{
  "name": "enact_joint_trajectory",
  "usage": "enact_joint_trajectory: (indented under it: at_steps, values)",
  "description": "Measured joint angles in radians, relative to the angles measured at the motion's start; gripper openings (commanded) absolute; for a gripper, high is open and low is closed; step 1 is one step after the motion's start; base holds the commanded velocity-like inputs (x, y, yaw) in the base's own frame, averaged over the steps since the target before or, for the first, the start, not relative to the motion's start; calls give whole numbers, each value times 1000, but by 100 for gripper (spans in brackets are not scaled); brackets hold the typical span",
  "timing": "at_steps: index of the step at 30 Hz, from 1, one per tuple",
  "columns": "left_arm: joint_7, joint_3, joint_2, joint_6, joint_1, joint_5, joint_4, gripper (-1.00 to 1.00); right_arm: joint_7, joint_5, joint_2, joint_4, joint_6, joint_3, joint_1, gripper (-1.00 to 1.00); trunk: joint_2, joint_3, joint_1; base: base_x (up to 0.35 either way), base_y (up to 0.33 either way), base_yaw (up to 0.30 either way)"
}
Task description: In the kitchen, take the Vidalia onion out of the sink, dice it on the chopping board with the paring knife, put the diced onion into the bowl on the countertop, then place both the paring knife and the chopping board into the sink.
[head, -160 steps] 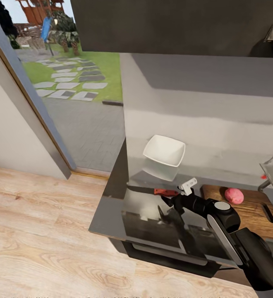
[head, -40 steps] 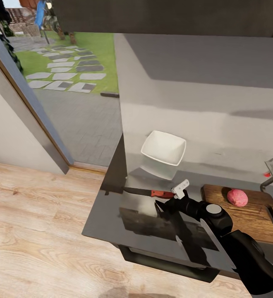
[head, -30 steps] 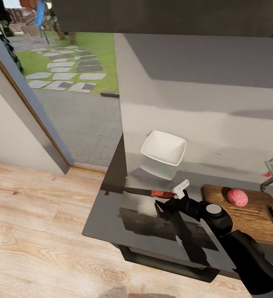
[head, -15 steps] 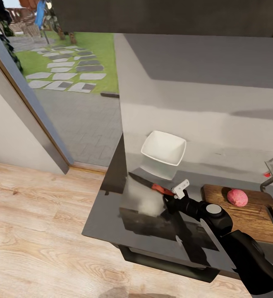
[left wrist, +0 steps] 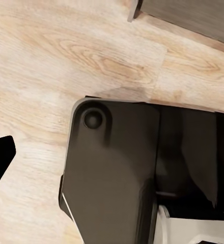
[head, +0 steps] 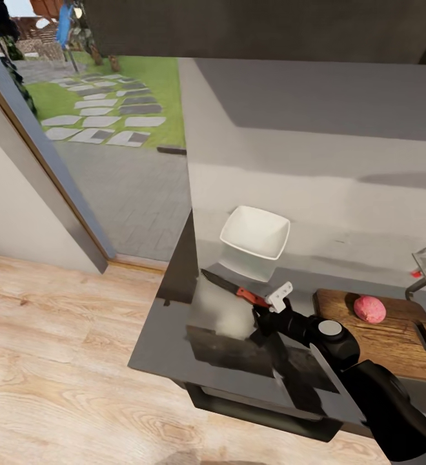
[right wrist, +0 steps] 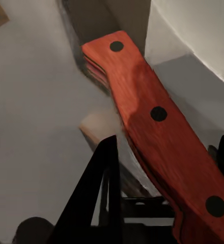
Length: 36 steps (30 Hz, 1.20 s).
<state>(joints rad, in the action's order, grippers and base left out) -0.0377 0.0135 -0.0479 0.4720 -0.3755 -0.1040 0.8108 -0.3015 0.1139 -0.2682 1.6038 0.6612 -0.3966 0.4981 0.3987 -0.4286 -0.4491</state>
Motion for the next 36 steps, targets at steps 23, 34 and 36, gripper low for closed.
enact_joint_trajectory:
  at_steps: [23, 34, 36]
  values:
    - [2, 3, 6, 1, 0, -1, 2, 100, 2, 15, -1, -20, 1, -25, -1, -100, 0, 37, -1, -50, 0, 0]
    - [2, 3, 6, 1, 0, -1, 2, 100, 3, 15, -1, -20, 0, -26, -1, -100, 0, 55, -1, -327, 0, 0]
    - [2, 3, 6, 1, 0, -1, 2, 100, 3, 15, -1, -20, -2, -26, -1, -100, 0, 58, -1, -114, 0, 0]
